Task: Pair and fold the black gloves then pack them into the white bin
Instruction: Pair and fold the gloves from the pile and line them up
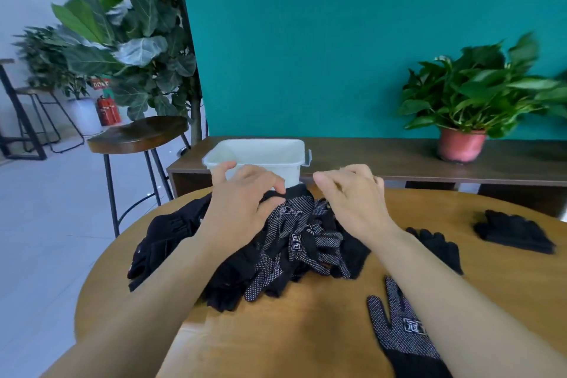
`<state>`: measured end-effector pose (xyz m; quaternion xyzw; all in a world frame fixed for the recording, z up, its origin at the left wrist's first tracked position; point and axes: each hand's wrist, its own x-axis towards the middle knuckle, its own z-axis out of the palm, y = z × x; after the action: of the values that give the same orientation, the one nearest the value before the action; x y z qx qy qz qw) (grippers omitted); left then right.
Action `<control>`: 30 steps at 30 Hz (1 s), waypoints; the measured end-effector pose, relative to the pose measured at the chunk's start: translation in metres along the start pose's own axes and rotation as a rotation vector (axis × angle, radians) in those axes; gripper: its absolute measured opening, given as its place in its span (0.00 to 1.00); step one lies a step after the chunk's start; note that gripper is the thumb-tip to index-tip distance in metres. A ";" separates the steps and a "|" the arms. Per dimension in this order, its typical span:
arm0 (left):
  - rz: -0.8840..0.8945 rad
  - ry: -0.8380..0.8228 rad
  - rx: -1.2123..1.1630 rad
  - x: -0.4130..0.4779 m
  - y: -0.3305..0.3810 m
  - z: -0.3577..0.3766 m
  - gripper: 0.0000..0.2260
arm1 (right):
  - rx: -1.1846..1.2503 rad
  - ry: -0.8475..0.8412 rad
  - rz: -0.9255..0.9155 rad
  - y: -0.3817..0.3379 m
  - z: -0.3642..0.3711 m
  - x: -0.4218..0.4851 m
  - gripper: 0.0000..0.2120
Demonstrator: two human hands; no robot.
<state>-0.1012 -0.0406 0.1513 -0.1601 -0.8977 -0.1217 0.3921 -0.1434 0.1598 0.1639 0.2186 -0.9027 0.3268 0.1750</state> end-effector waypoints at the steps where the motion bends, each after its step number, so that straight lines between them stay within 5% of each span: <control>1: 0.076 0.013 0.011 -0.001 0.008 -0.003 0.02 | 0.052 -0.057 0.081 -0.005 -0.007 -0.002 0.25; 6: 0.280 0.034 0.032 -0.005 0.043 -0.013 0.05 | 0.390 -0.335 0.421 -0.015 -0.029 -0.018 0.29; 10: 0.281 0.047 0.003 -0.013 0.057 -0.008 0.07 | 0.609 -0.298 0.321 -0.011 -0.045 -0.035 0.12; 13: -0.075 -0.030 -0.217 -0.018 0.071 -0.009 0.21 | 0.679 -0.223 0.246 -0.009 -0.059 -0.048 0.11; 15: -0.445 -0.165 -0.635 -0.019 0.089 -0.017 0.34 | 0.743 -0.196 0.237 -0.006 -0.066 -0.057 0.10; 17: -0.620 -0.292 -1.069 -0.018 0.097 -0.019 0.27 | 0.763 -0.175 0.245 -0.002 -0.072 -0.065 0.10; 19: -0.656 -0.342 -1.215 -0.019 0.106 -0.020 0.17 | 0.767 -0.149 0.240 0.002 -0.078 -0.074 0.09; 25: -0.721 -0.442 -1.156 -0.020 0.136 -0.014 0.08 | 0.697 -0.238 0.236 0.013 -0.106 -0.108 0.13; 30: -0.762 -0.582 -1.179 -0.021 0.148 -0.006 0.11 | 0.634 -0.266 0.306 0.029 -0.118 -0.121 0.14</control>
<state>-0.0271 0.0895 0.1538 -0.0478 -0.7444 -0.6612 -0.0803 -0.0357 0.2922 0.1796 0.1651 -0.7938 0.5810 -0.0711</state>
